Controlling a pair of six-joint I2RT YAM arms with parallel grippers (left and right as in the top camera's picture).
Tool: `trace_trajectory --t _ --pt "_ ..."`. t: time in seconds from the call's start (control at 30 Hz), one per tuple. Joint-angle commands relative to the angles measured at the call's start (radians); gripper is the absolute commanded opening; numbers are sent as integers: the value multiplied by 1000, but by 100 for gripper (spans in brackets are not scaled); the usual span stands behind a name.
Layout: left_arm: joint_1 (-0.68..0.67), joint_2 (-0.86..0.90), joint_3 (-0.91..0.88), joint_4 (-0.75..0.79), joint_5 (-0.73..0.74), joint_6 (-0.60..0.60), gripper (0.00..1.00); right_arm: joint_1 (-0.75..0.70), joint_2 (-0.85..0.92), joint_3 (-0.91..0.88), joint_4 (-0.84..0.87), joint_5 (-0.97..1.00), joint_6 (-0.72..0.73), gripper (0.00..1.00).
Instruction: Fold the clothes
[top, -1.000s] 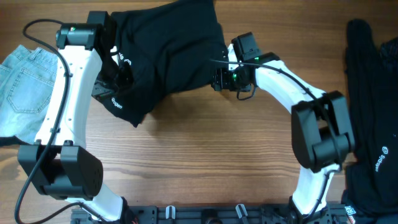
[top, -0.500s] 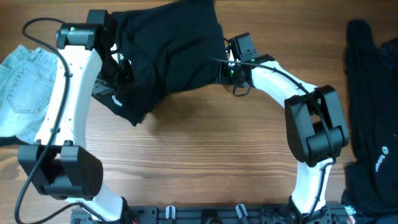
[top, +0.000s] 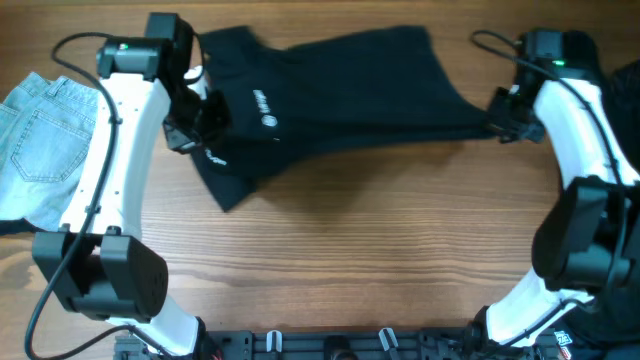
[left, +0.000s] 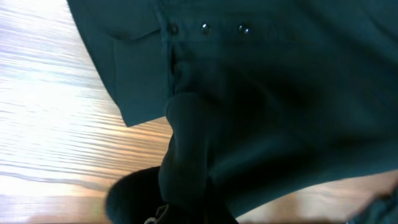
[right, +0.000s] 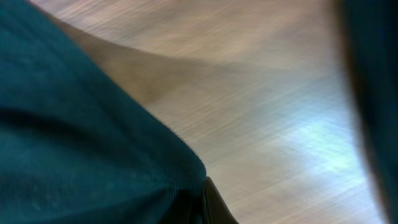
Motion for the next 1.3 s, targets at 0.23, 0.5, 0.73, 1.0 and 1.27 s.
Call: trace_trajectory --t 0.23,0.5,0.73,1.0,1.27 --pt "-261 -24 -82 -229 68 -5 4 -31 1 -3 -268 201 -72 4" --pt "-154 -39 -82 103 -21 -134 4 -25 1 -3 16 -136 -196 4" --pt "-55 71 -95 435 -54 -272 4 -10 3 -4 315 -386 -190 4" --pt "-55 202 -95 531 -81 -276 38 45 80 -10 485 -370 -191 50" --pt "-11 201 -95 331 -93 -262 82 5 111 -11 334 -153 -204 54"
